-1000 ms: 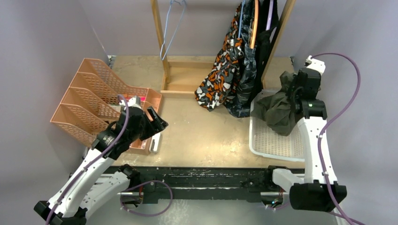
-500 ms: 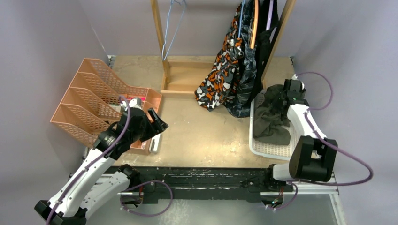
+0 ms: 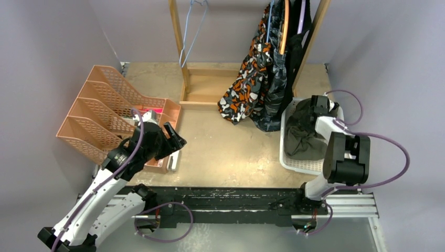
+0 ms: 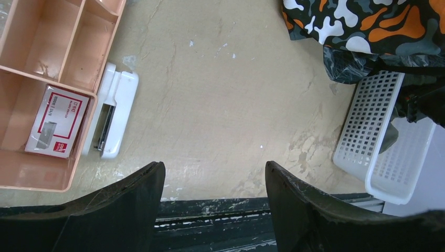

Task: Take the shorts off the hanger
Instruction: Place the shorts in the basket.

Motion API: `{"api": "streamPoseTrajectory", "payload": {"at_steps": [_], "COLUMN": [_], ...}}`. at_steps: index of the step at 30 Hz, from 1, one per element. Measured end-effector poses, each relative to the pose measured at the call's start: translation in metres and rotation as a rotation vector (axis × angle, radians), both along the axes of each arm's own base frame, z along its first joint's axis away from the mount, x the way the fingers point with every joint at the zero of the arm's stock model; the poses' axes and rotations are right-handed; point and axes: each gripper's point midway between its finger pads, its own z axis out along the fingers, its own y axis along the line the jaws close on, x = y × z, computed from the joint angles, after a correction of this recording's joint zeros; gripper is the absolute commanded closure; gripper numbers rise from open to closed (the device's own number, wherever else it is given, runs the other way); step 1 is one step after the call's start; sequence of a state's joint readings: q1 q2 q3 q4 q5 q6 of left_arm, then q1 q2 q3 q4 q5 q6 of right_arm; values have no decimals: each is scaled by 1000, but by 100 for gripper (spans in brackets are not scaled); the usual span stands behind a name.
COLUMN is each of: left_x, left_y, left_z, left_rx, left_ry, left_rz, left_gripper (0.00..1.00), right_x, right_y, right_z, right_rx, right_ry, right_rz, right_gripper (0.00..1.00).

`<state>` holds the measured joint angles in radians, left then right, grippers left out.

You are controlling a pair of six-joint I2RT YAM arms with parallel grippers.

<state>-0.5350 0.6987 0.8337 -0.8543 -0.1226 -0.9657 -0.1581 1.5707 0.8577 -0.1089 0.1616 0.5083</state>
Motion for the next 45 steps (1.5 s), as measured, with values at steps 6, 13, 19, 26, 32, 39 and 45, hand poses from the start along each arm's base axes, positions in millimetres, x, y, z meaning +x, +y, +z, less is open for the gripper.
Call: {"api": "streamPoseTrajectory", "payload": {"at_steps": [6, 13, 19, 26, 32, 39, 45], "left_x": [-1, -1, 0, 0, 1, 2, 3], "left_y": [2, 2, 2, 3, 3, 3, 2], "left_z": [2, 0, -3, -2, -3, -4, -3], "left_rx": [-1, 8, 17, 18, 22, 23, 21], "left_ry": [-12, -1, 8, 3, 6, 8, 5], "left_rz": [6, 7, 4, 5, 7, 8, 8], "left_gripper": [30, 30, 30, 30, 30, 30, 24], "right_x": [-12, -22, -19, -46, -85, -111, -111], "right_y": [2, 1, 4, 53, 96, 131, 151], "right_z": [43, 174, 247, 291, 330, 333, 319], "right_rx": [-18, -87, -124, -14, 75, 174, 272], "right_ry": [-112, -420, -559, -703, -822, -821, -758], "right_rz": [-4, 2, 53, 269, 461, 654, 777], "right_gripper": [40, 35, 38, 40, 43, 47, 46]}}
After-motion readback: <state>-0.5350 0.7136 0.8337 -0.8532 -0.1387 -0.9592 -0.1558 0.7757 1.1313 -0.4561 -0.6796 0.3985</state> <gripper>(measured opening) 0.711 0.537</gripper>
